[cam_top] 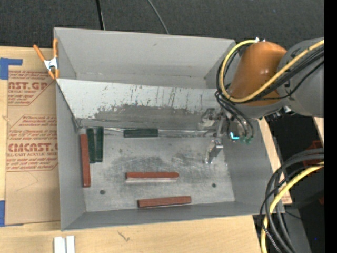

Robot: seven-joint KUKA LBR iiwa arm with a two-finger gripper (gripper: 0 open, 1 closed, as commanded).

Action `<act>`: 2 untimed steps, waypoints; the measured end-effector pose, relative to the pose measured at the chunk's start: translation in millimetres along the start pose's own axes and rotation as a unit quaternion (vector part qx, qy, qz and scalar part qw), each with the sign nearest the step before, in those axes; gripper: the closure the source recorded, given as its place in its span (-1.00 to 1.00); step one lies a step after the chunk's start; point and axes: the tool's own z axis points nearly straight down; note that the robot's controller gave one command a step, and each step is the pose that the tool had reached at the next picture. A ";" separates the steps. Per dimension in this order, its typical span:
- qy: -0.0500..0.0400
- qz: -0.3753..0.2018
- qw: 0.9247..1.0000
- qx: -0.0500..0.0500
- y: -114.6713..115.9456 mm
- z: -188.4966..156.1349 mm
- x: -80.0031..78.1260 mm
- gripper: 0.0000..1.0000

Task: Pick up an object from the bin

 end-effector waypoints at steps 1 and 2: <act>-0.004 0.000 1.000 0.000 0.1 -4.2 -1.9 -1.00; -0.005 -0.093 0.996 0.001 56.0 75.4 52.4 1.00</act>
Offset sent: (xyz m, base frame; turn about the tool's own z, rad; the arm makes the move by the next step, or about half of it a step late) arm -0.0559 0.0565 -0.0802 -0.1860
